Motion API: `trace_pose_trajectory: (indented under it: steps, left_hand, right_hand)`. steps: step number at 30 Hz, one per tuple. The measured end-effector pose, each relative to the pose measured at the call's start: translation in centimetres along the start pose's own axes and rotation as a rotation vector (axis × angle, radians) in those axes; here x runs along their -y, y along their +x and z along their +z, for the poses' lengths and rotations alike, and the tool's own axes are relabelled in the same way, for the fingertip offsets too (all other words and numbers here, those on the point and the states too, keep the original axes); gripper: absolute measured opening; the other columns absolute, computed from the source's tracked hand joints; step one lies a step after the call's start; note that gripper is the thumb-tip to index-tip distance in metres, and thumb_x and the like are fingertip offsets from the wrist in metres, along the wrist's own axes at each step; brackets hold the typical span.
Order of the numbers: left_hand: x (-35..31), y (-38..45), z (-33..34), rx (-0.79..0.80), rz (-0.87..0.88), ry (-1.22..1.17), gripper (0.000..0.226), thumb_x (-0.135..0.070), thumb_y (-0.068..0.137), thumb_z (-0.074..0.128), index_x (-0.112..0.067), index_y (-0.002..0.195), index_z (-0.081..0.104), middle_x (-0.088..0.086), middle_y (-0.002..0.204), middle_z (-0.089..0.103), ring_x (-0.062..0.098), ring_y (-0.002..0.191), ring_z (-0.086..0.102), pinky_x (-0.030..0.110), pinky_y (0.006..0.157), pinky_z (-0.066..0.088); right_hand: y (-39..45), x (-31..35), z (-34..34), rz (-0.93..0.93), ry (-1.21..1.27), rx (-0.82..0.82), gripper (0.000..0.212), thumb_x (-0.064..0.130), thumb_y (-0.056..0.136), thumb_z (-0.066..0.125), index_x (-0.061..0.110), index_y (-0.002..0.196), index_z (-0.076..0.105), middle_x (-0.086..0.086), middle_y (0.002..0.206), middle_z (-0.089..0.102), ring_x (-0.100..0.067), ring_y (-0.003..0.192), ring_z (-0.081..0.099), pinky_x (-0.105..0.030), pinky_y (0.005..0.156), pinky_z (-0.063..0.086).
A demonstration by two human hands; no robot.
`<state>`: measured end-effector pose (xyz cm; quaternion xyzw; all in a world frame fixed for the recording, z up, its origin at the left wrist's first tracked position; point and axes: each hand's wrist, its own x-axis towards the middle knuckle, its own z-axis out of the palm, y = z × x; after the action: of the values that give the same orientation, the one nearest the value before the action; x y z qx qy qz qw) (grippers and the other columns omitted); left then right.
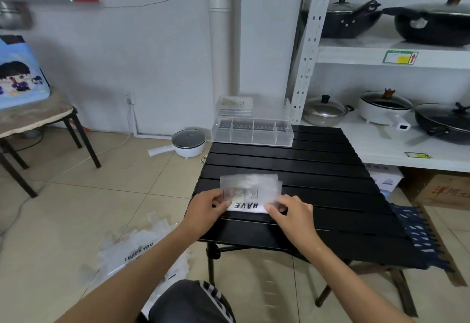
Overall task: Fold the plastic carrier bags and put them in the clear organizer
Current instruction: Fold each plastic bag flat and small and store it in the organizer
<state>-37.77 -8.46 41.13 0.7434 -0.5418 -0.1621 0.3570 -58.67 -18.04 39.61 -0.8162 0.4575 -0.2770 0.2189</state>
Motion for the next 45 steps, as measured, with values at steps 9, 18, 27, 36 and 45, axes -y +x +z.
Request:
trace_pose_trajectory:
  steps: [9, 18, 27, 36, 45]
  left_hand:
    - [-0.5, 1.5, 1.2, -0.100, -0.115, 0.137, 0.044, -0.025, 0.087, 0.067, -0.021, 0.128, 0.052, -0.006, 0.098, 0.058, 0.008, 0.082, 0.057, 0.029, 0.079, 0.052]
    - [-0.6, 1.4, 2.8, 0.003, 0.280, 0.561, 0.036, -0.029, 0.100, 0.037, -0.026, 0.134, 0.051, -0.005, 0.147, 0.039, 0.019, 0.124, 0.043, 0.035, 0.096, 0.037]
    - [-2.0, 2.6, 2.5, 0.076, 0.177, 0.706, 0.040, -0.029, 0.094, 0.044, -0.017, 0.132, 0.047, 0.003, 0.141, 0.041, 0.023, 0.120, 0.043, 0.037, 0.097, 0.040]
    - [-2.6, 3.1, 2.6, 0.075, 0.023, 0.505, 0.040, -0.026, 0.090, 0.057, -0.016, 0.128, 0.056, 0.007, 0.132, 0.050, 0.025, 0.116, 0.046, 0.037, 0.098, 0.041]
    - [-2.4, 3.6, 2.6, -0.015, -0.215, 0.051, 0.035, -0.006, 0.080, 0.072, -0.021, 0.111, 0.067, 0.005, 0.120, 0.059, 0.017, 0.095, 0.061, 0.026, 0.083, 0.053]
  right_hand:
    - [-0.1, 2.1, 1.3, 0.162, -0.175, -0.110, 0.048, 0.030, 0.089, 0.059, 0.028, 0.136, 0.046, 0.011, 0.090, 0.059, -0.013, 0.090, 0.052, -0.034, 0.092, 0.034]
    - [-0.5, 2.2, 2.0, -0.090, -0.442, -0.032, 0.034, 0.026, 0.102, 0.039, 0.023, 0.131, 0.055, 0.001, 0.151, 0.040, -0.014, 0.141, 0.033, -0.051, 0.120, 0.007]
    - [-1.2, 2.2, 1.9, 0.122, -0.465, -0.130, 0.047, 0.038, 0.098, 0.047, 0.016, 0.139, 0.049, -0.004, 0.141, 0.051, -0.021, 0.129, 0.049, -0.056, 0.117, 0.013]
    - [-1.1, 2.5, 2.1, 0.070, -0.419, -0.052, 0.047, 0.036, 0.103, 0.032, 0.018, 0.146, 0.037, 0.002, 0.145, 0.049, -0.017, 0.139, 0.038, -0.057, 0.118, 0.001]
    - [-1.7, 2.8, 2.4, 0.067, -0.464, -0.015, 0.069, 0.013, 0.096, 0.050, 0.017, 0.154, 0.013, -0.006, 0.156, 0.031, -0.021, 0.147, 0.021, -0.058, 0.118, -0.002]
